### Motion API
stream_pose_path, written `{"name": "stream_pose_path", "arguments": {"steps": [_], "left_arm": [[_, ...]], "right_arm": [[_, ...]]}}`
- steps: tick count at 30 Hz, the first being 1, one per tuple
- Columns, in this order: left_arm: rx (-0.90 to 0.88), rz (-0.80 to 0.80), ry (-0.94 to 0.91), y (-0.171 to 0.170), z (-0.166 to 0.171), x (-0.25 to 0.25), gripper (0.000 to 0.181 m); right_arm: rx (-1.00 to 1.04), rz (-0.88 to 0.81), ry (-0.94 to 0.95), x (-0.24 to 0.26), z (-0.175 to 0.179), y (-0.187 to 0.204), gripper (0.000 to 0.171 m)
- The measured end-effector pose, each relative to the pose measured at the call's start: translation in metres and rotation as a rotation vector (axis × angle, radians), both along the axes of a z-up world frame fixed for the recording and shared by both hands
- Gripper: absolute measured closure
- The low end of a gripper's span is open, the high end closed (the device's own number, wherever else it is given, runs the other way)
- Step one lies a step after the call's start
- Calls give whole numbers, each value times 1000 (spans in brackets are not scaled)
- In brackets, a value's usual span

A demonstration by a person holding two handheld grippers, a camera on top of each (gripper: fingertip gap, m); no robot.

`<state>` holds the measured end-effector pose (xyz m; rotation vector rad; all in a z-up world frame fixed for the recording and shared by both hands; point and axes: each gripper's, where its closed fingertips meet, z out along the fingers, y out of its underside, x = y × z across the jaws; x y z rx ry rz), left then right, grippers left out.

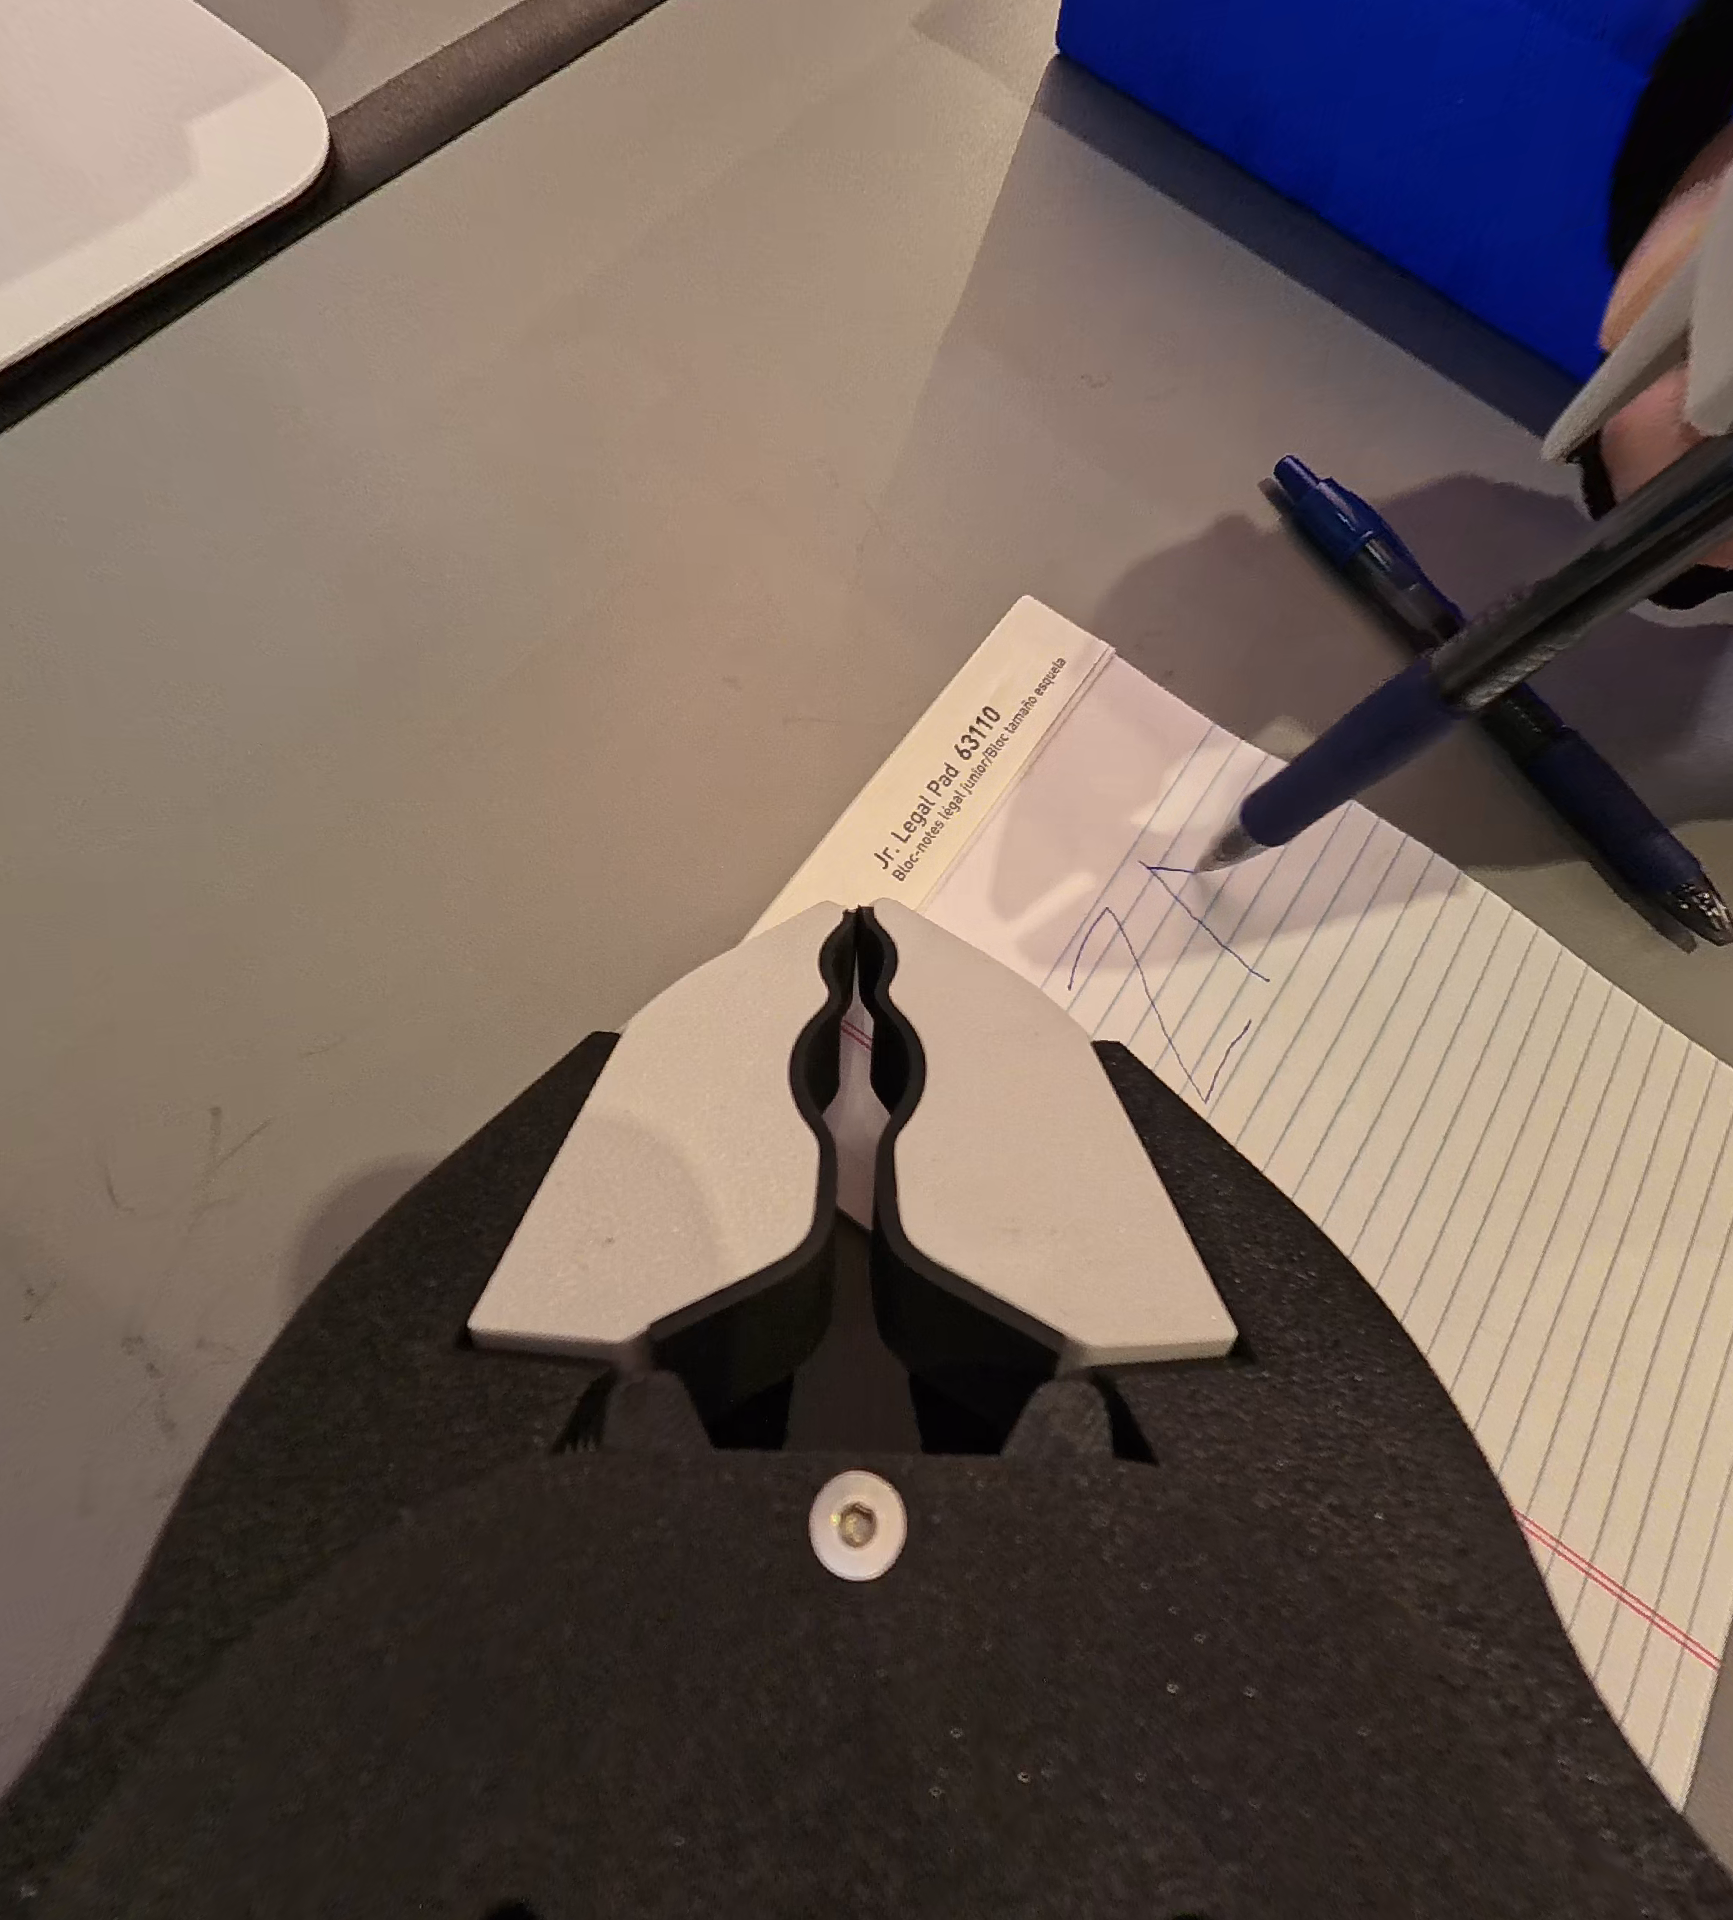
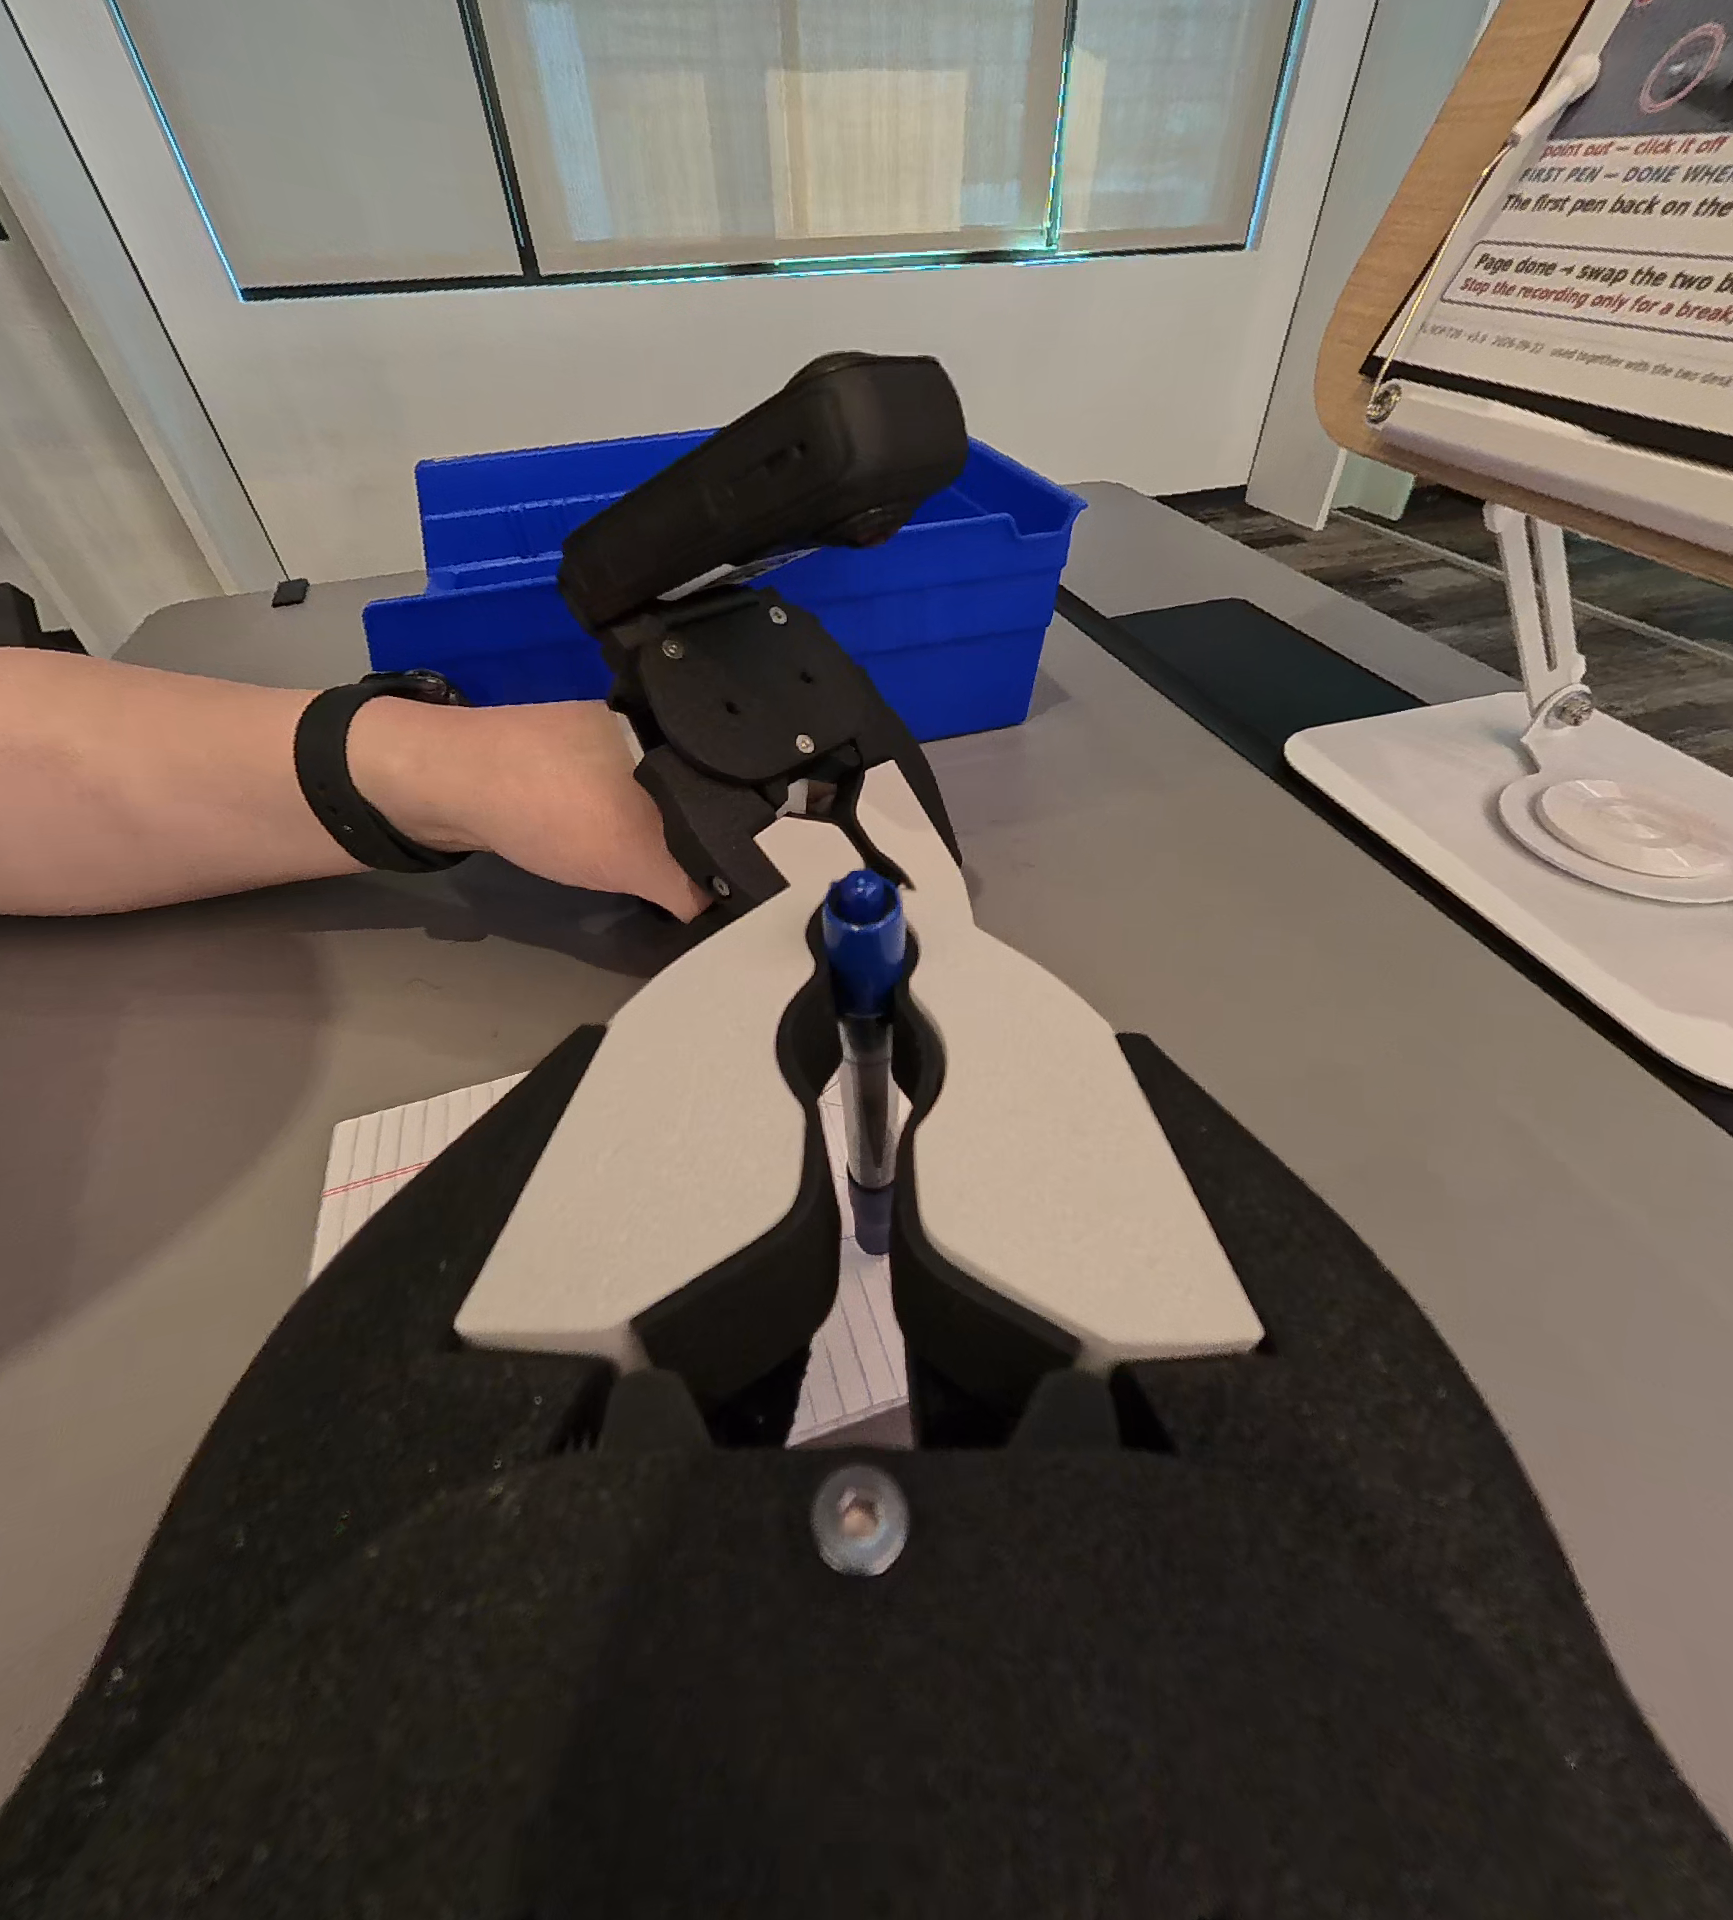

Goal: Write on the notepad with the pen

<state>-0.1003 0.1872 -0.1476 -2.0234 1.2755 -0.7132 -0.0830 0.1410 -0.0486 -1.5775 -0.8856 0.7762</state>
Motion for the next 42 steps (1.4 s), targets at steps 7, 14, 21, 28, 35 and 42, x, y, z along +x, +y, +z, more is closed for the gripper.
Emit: {"name": "stream_pose_path", "arguments": {"steps": [7, 14, 21, 28, 35, 42], "left_arm": [[0, -1, 0, 0, 0, 0, 181], [1, -1, 0, 0, 0, 0, 181], [1, -1, 0, 0, 0, 0, 181], [0, -1, 0, 0, 0, 0, 181], [0, 0, 0, 0, 0, 0, 181], [-1, -1, 0, 0, 0, 0, 181]], "right_arm": [[-26, 14, 1, 1, -1, -7, 167], [-73, 47, -4, -1, -2, -14, 167], [-79, 58, -15, -2, -2, -16, 167], [47, 10, 88, 2, 20, -12, 167], [16, 33, 39, -10, 4, -8, 167], [6, 30, 32, -9, 3, -8, 167]]}}
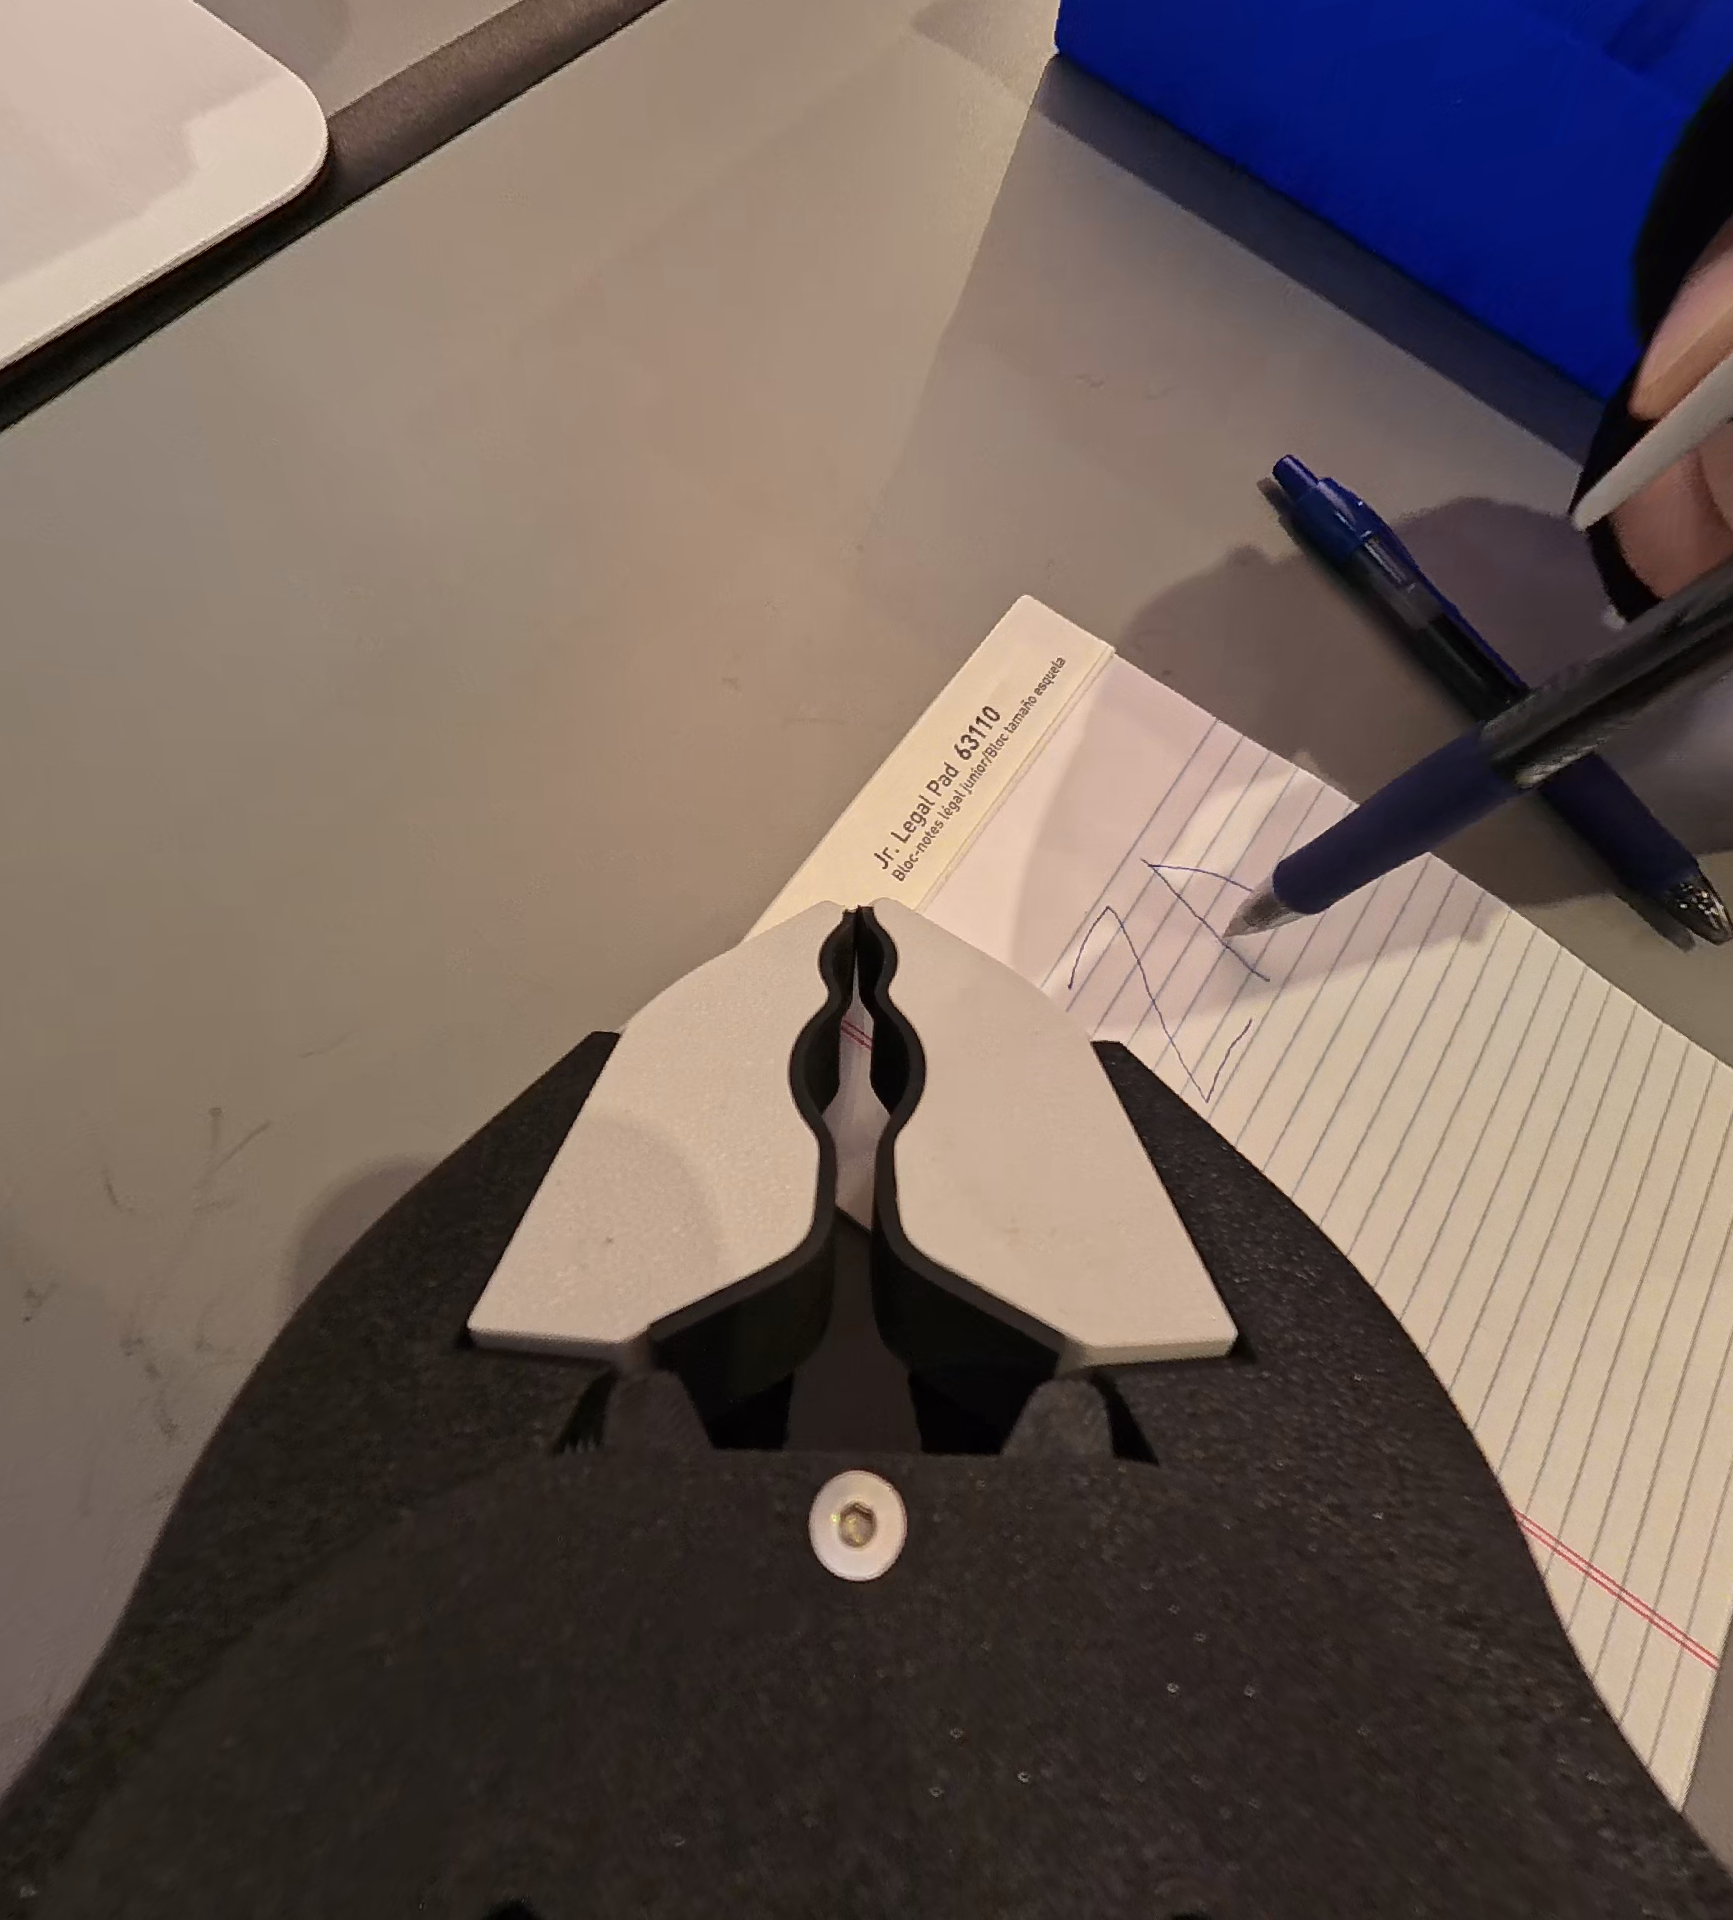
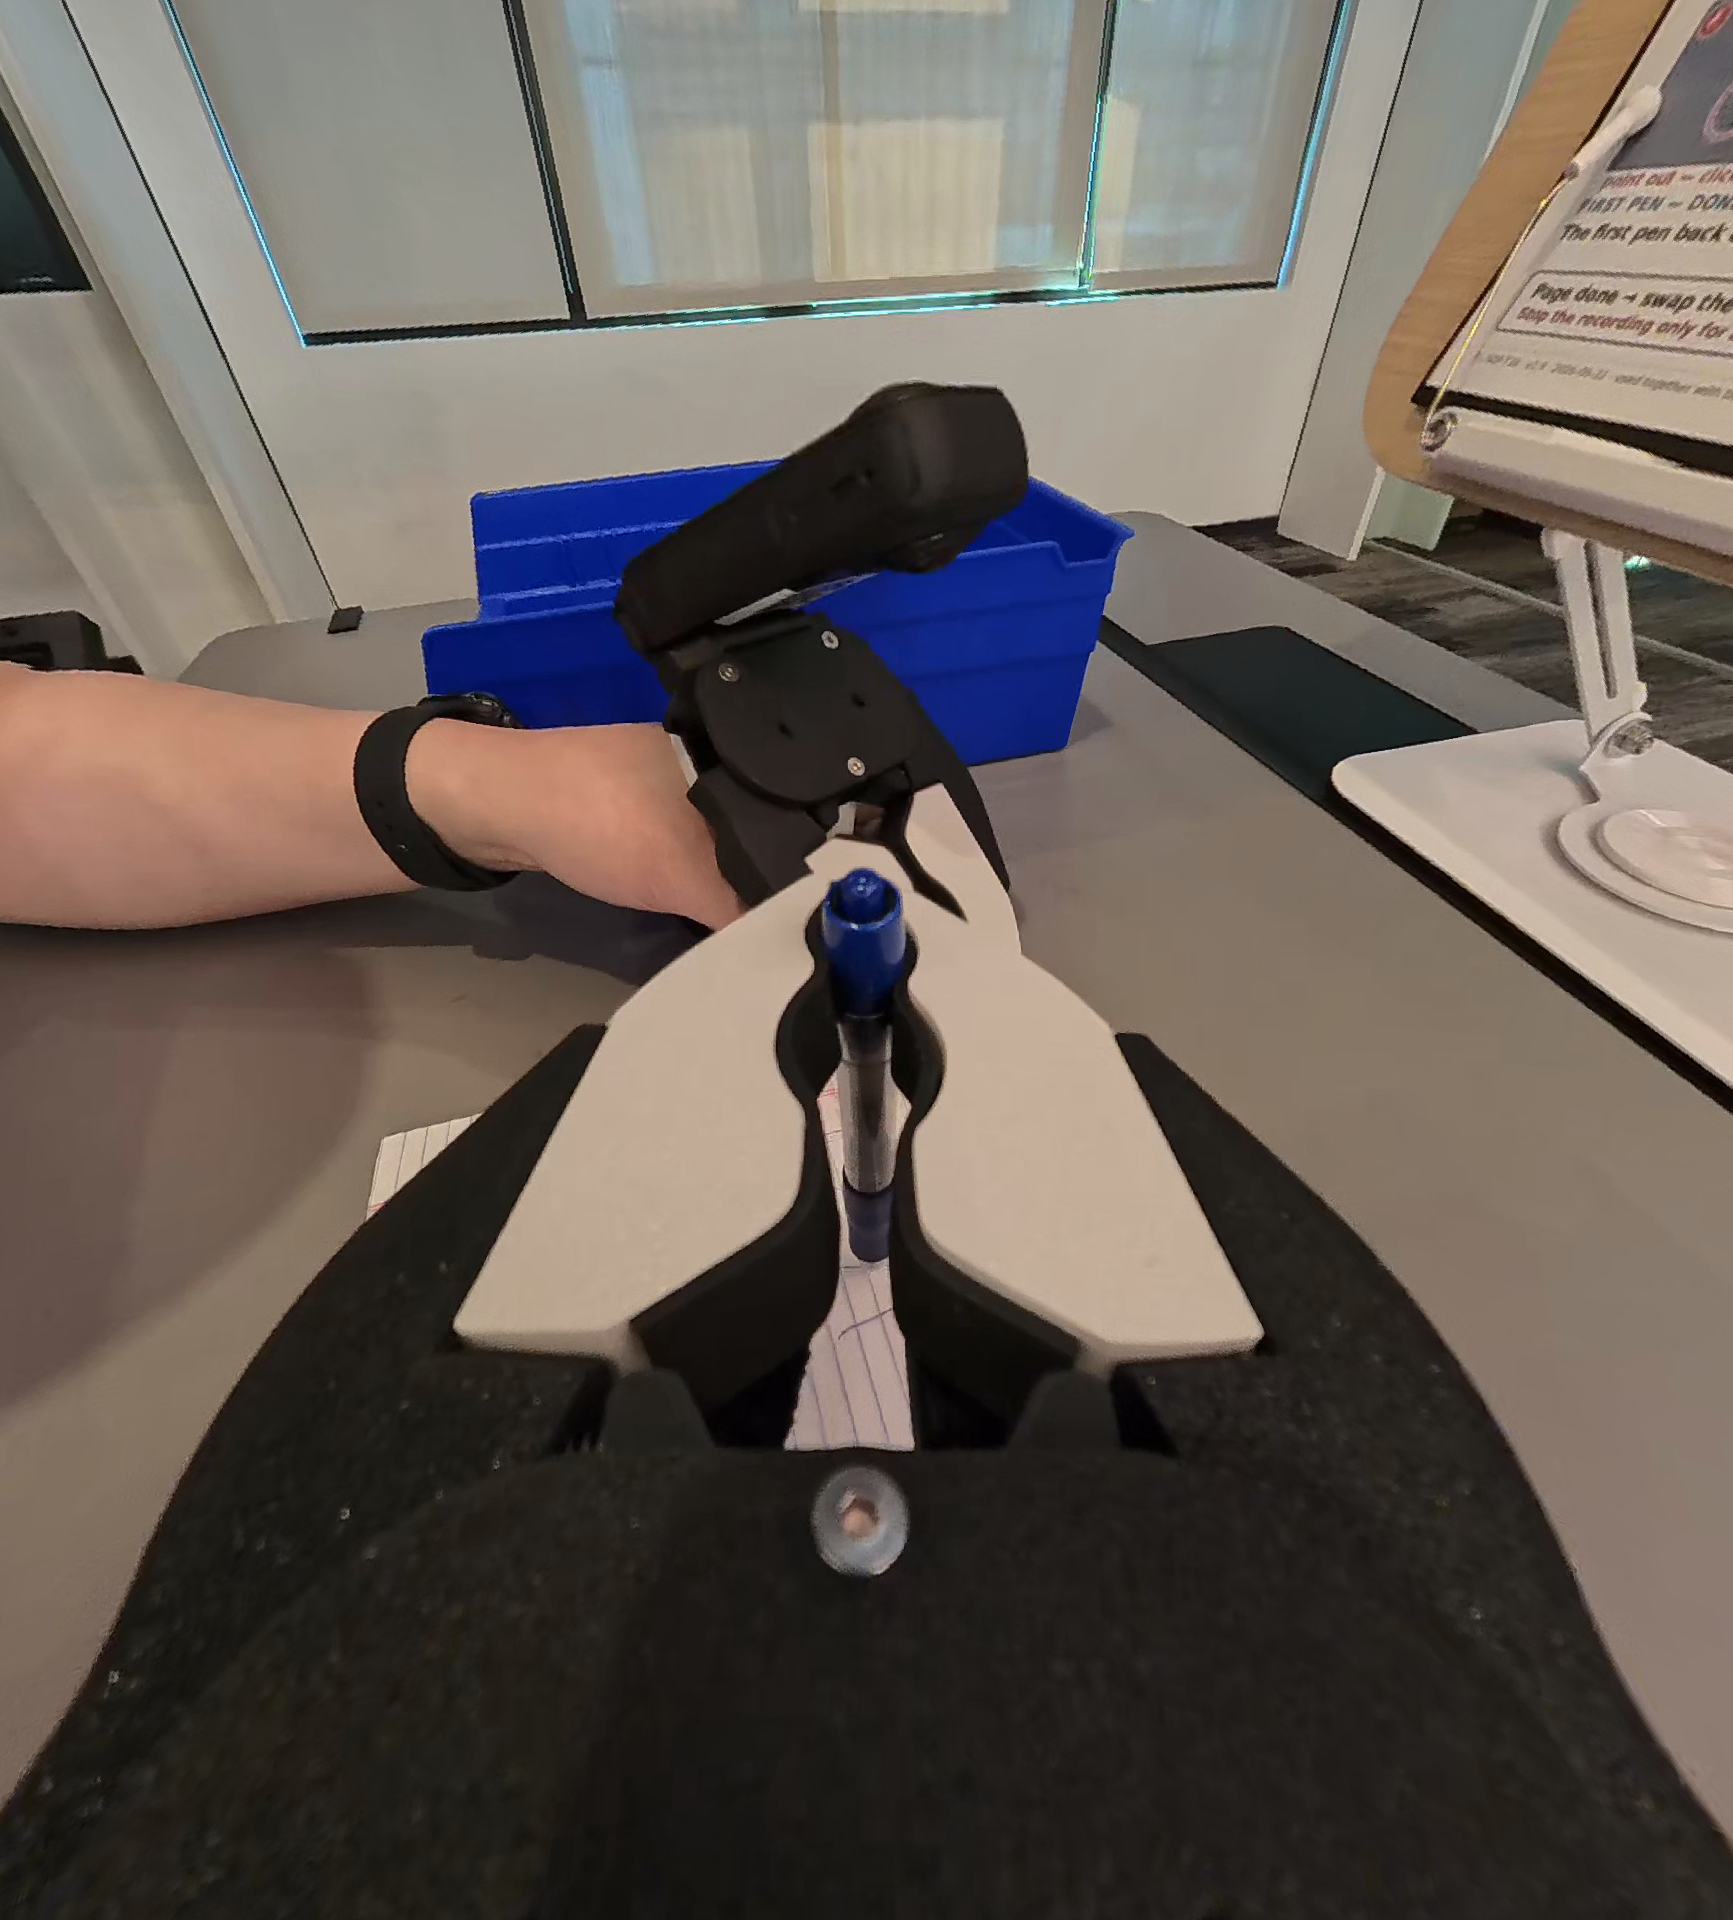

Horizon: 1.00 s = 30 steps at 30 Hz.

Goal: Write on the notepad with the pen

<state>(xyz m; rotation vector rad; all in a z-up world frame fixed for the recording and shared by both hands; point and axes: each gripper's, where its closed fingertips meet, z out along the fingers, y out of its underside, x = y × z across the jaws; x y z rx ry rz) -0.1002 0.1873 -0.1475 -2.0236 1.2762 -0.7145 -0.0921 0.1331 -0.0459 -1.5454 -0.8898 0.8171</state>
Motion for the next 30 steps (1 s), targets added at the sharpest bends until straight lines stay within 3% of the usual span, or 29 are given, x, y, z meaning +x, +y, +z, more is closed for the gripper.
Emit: {"name": "stream_pose_path", "arguments": {"steps": [30], "left_arm": [[1, 0, 0, 0, 0, 0, 181]], "right_arm": [[-70, -19, -10, 18, -5, 3, 167]]}}
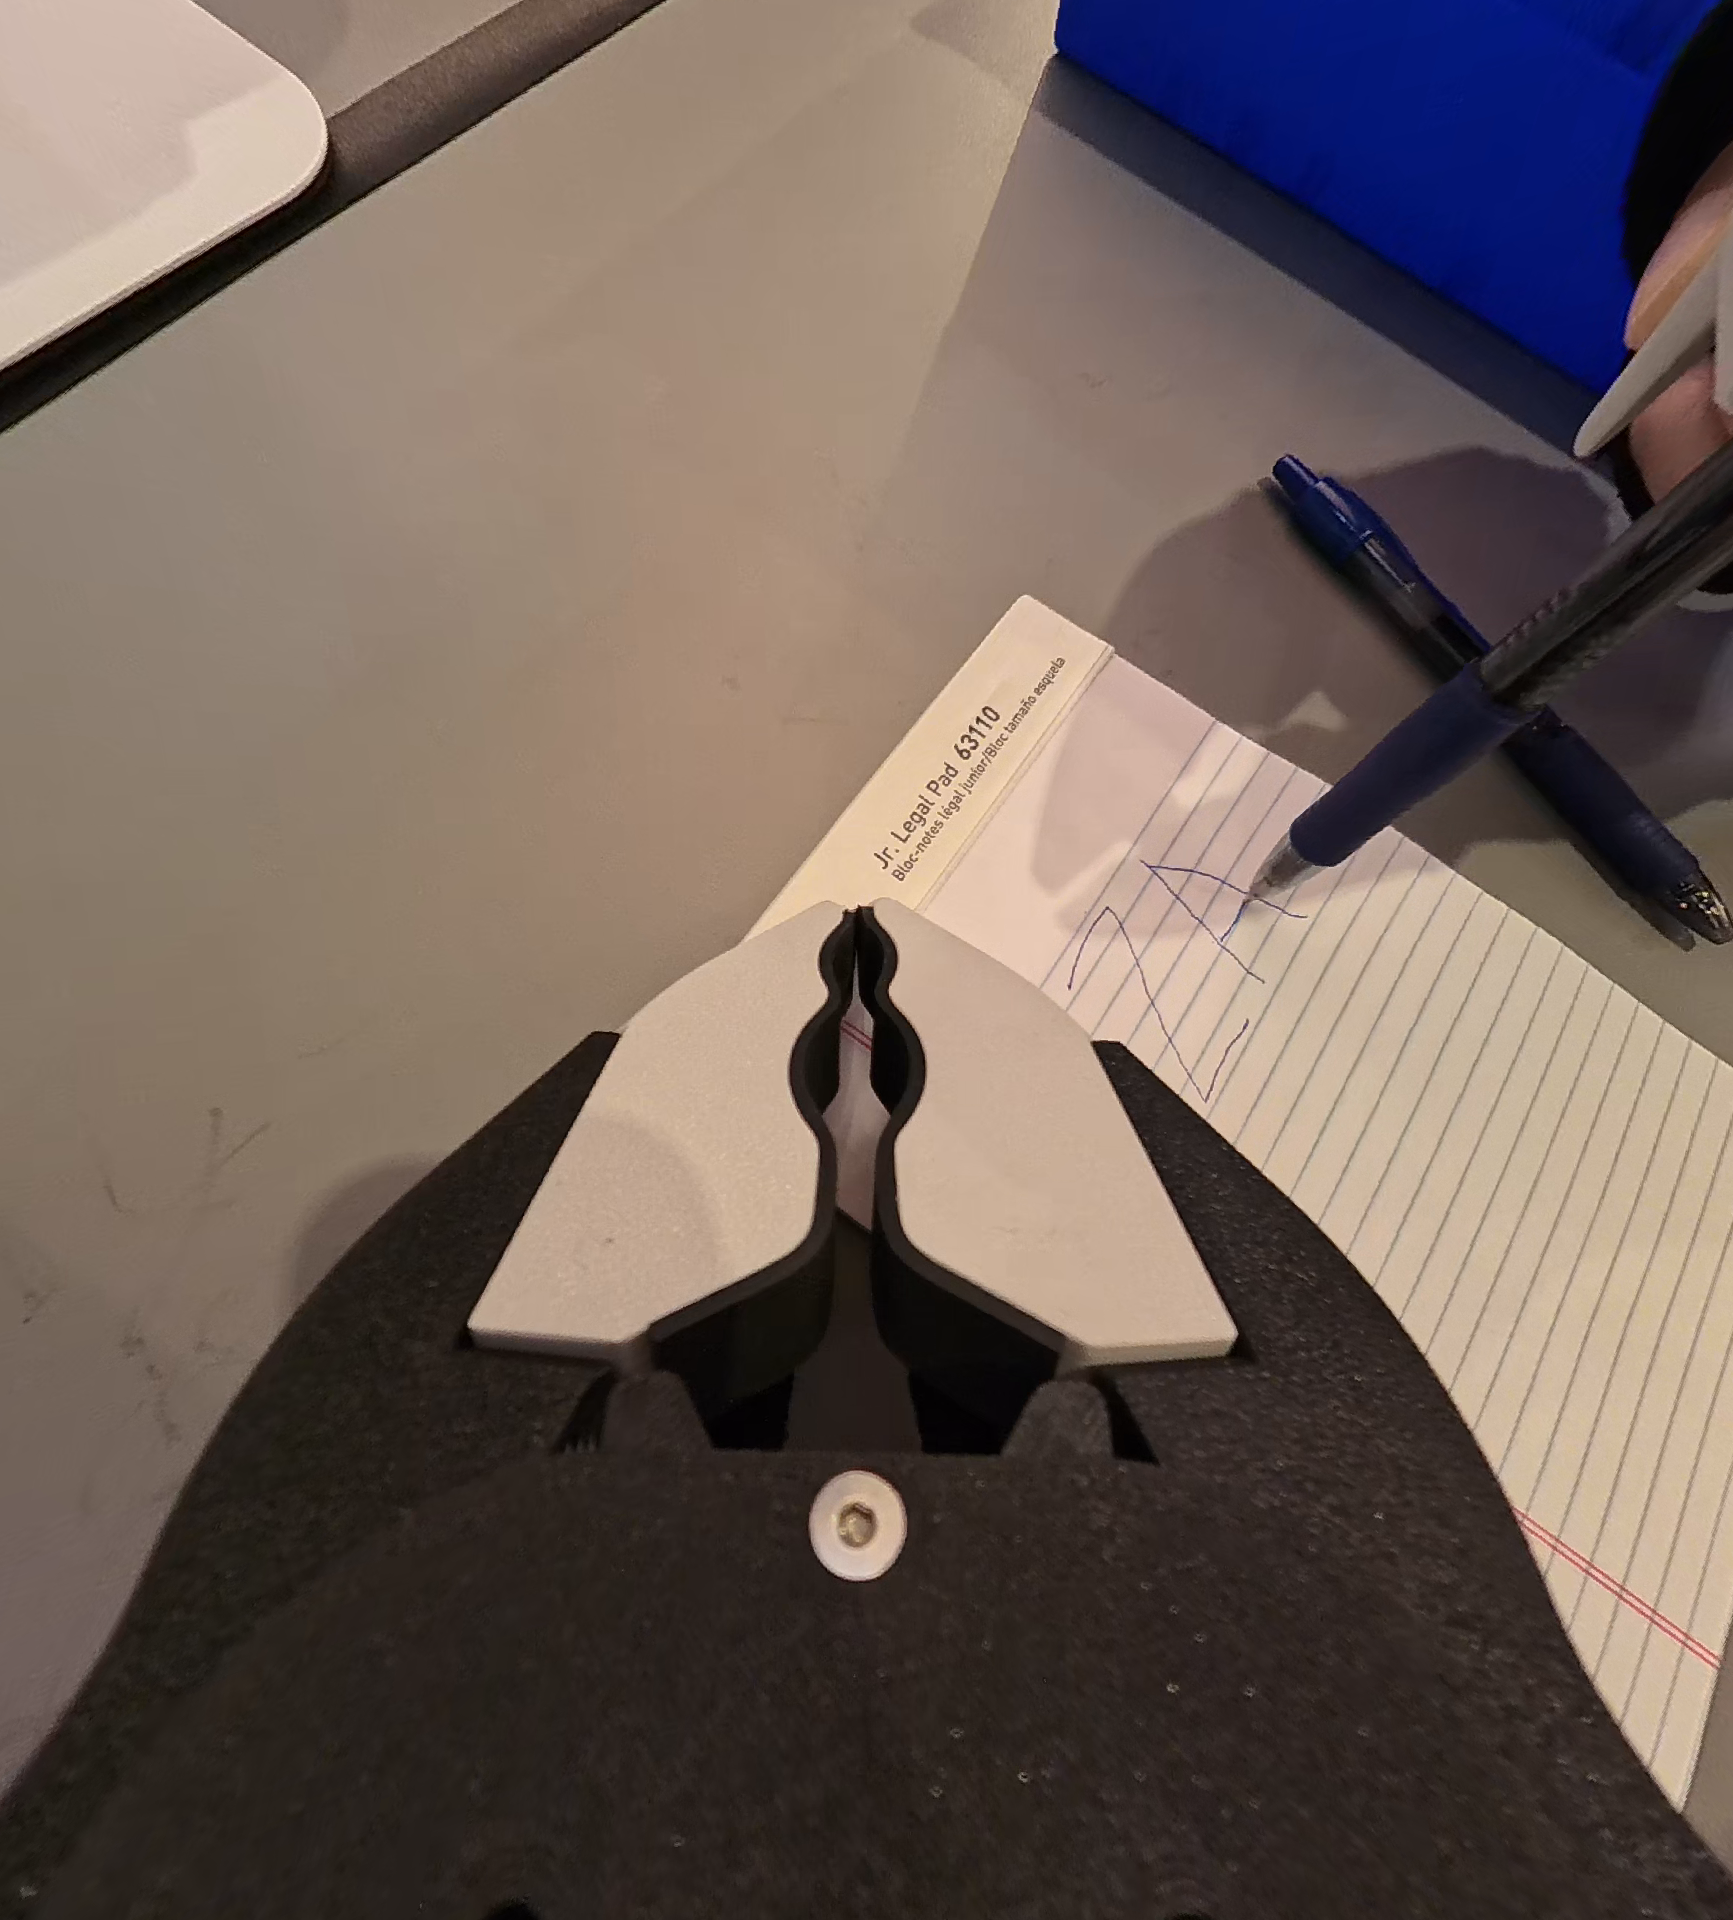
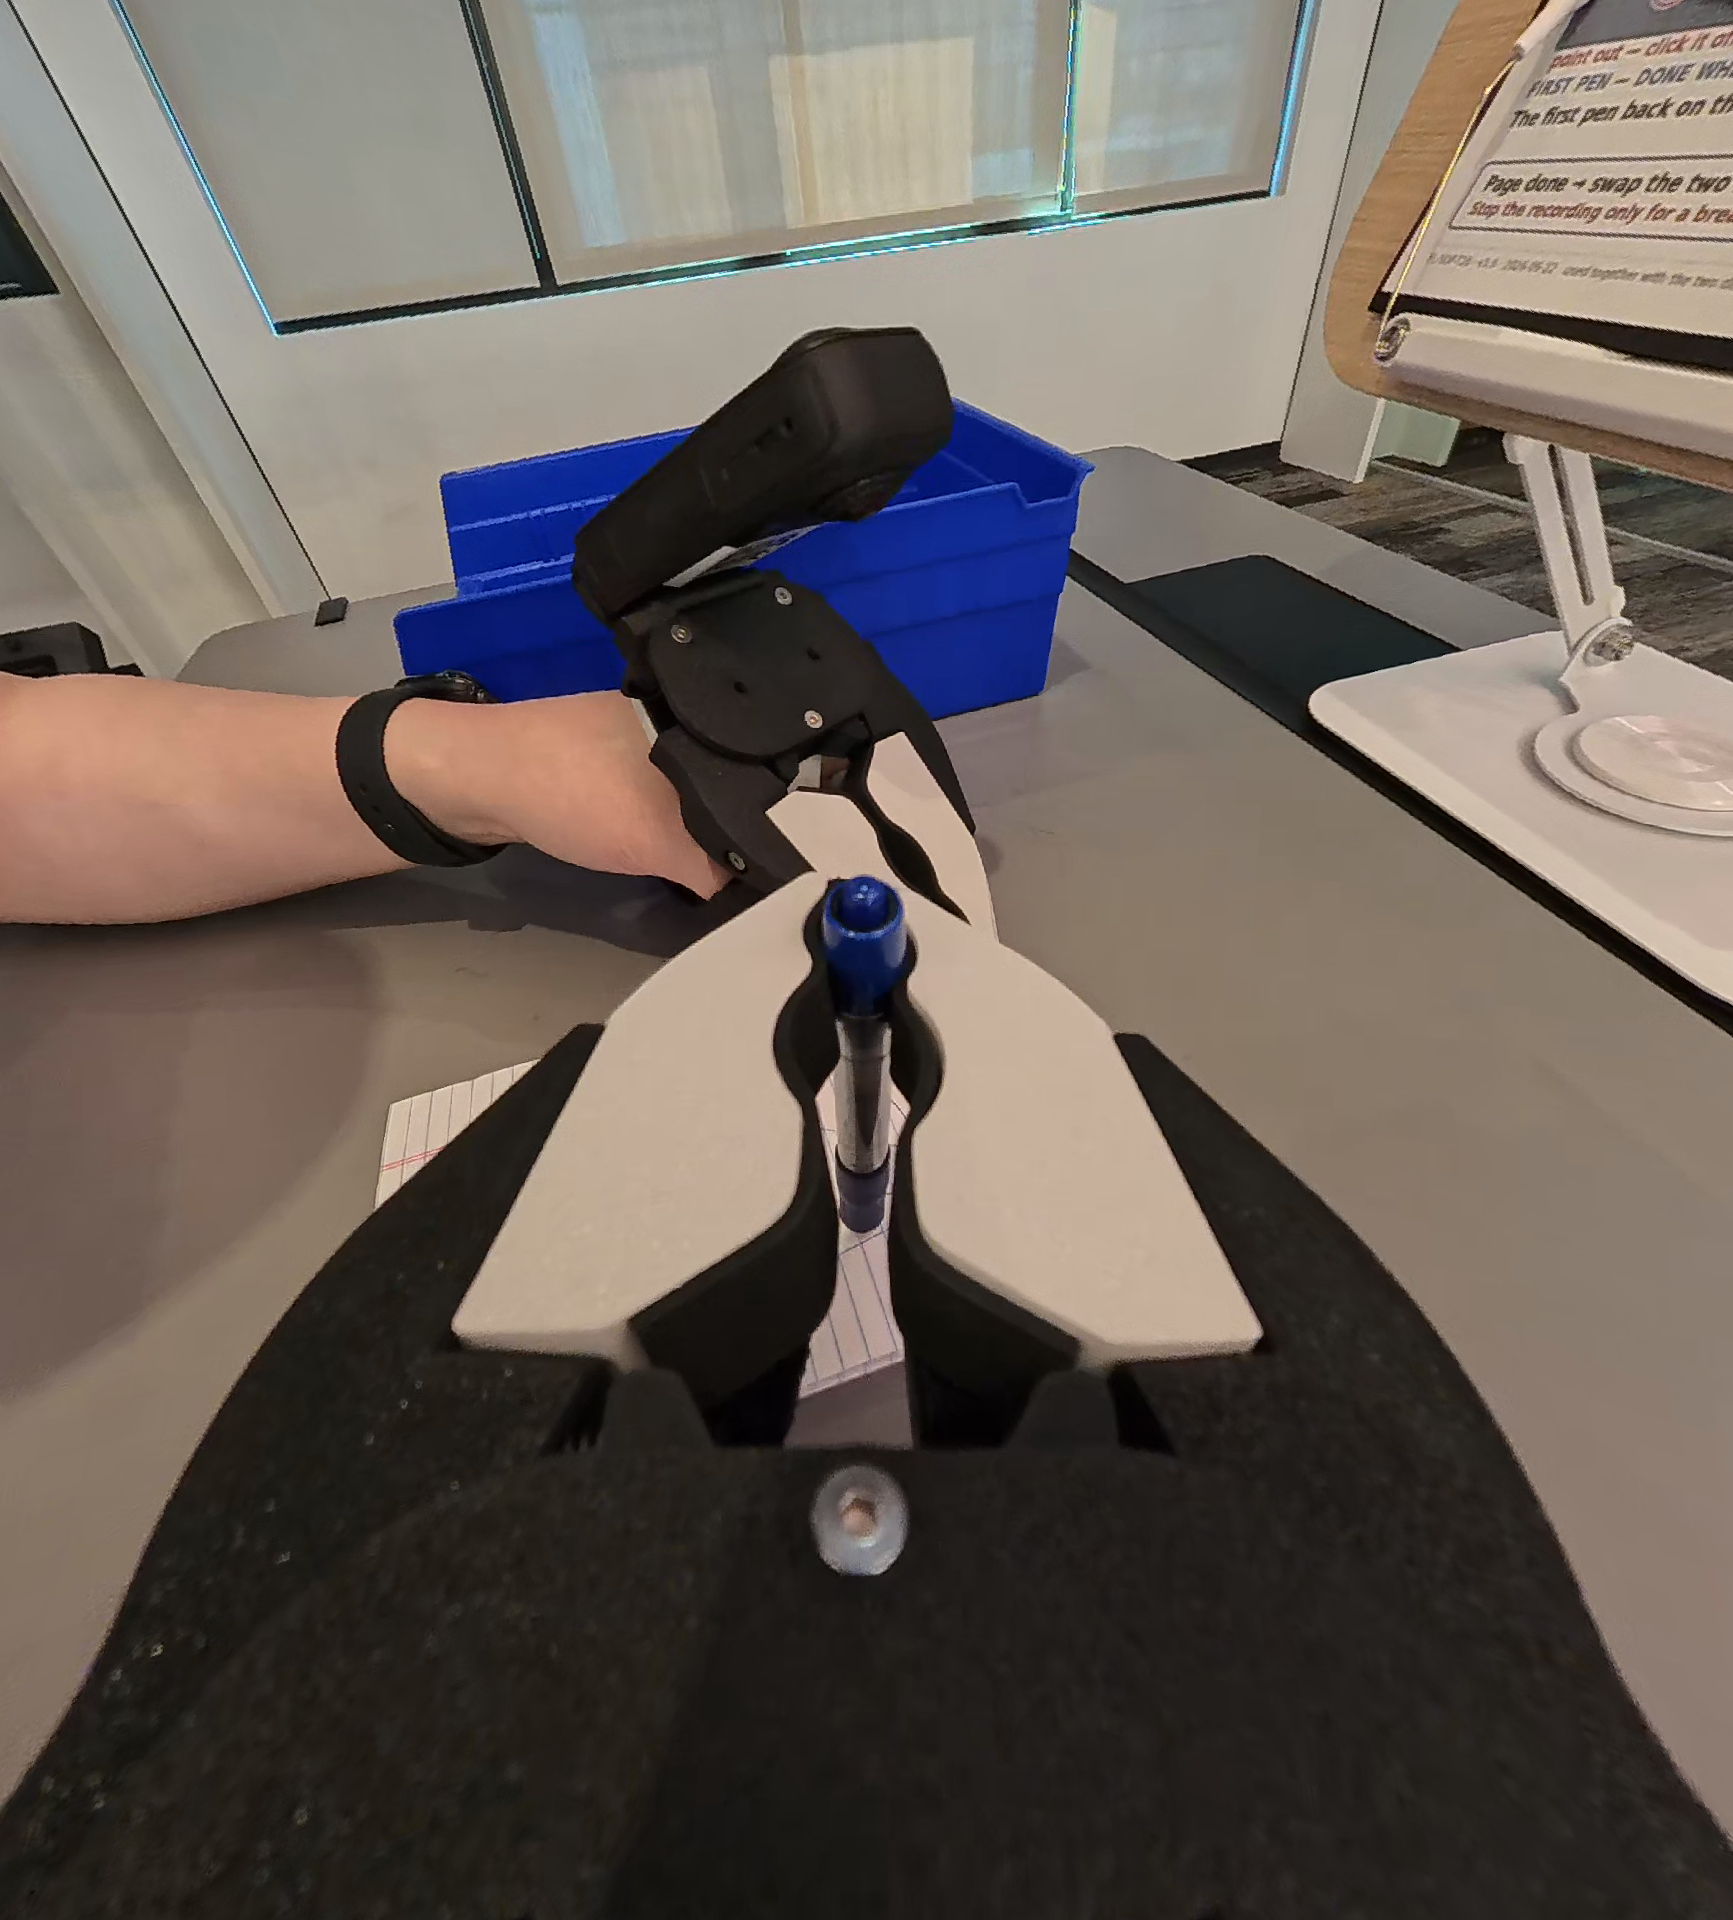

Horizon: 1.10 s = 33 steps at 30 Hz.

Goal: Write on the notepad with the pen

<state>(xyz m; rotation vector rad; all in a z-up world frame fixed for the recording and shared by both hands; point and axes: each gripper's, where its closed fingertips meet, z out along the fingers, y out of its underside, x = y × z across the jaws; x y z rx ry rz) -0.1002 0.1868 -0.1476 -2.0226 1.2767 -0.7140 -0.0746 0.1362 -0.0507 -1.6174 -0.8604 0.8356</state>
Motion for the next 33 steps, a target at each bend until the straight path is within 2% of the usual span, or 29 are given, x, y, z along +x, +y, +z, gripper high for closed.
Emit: {"name": "stream_pose_path", "arguments": {"steps": [12, 16, 18, 21, 33], "left_arm": [[0, 0, 0, 0, 0, 0, 181], [0, 0, 0, 0, 0, 0, 181], [0, 0, 0, 0, 0, 0, 181], [0, 0, 0, 0, 0, 0, 181], [1, 20, 1, 1, 0, -2, 181]], "right_arm": [[9, 4, 12, 1, 2, -1, 167], [184, 18, 82, -1, 42, -15, 167], [203, 1, 75, -3, 47, -17, 167], [197, -33, 57, -6, 41, -12, 167], [116, -97, 177, 0, 57, -6, 167]]}}
